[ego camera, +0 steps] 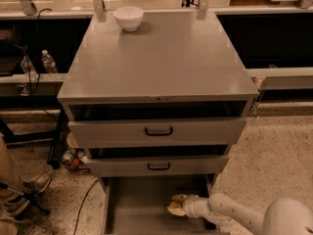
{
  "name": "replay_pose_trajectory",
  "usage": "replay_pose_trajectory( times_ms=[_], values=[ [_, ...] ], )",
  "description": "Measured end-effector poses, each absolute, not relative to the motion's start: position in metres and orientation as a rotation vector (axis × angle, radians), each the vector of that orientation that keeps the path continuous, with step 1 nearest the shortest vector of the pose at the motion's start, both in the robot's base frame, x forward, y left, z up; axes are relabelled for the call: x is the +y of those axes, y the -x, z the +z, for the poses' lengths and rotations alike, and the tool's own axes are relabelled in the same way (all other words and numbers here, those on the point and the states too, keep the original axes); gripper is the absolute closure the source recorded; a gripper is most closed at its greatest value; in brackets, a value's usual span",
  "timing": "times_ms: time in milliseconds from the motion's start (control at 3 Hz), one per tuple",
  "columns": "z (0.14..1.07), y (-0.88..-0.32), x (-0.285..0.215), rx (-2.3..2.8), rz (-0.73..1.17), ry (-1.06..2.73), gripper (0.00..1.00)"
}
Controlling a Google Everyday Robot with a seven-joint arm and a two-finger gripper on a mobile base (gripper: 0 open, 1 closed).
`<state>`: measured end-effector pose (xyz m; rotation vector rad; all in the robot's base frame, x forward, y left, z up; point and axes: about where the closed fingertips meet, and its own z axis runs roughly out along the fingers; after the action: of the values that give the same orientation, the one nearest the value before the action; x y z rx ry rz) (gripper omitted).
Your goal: Pick orange from bottom drawer and place on counter
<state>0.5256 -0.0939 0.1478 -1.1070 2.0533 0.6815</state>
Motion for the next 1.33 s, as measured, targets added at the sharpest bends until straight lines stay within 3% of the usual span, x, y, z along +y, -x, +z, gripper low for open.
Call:
replay_pose_trajectory(
  times_ms=[1333],
  values=[
    [0.221,-0.511,-0.095,1.772,0.975,1.098,1.0]
  ],
)
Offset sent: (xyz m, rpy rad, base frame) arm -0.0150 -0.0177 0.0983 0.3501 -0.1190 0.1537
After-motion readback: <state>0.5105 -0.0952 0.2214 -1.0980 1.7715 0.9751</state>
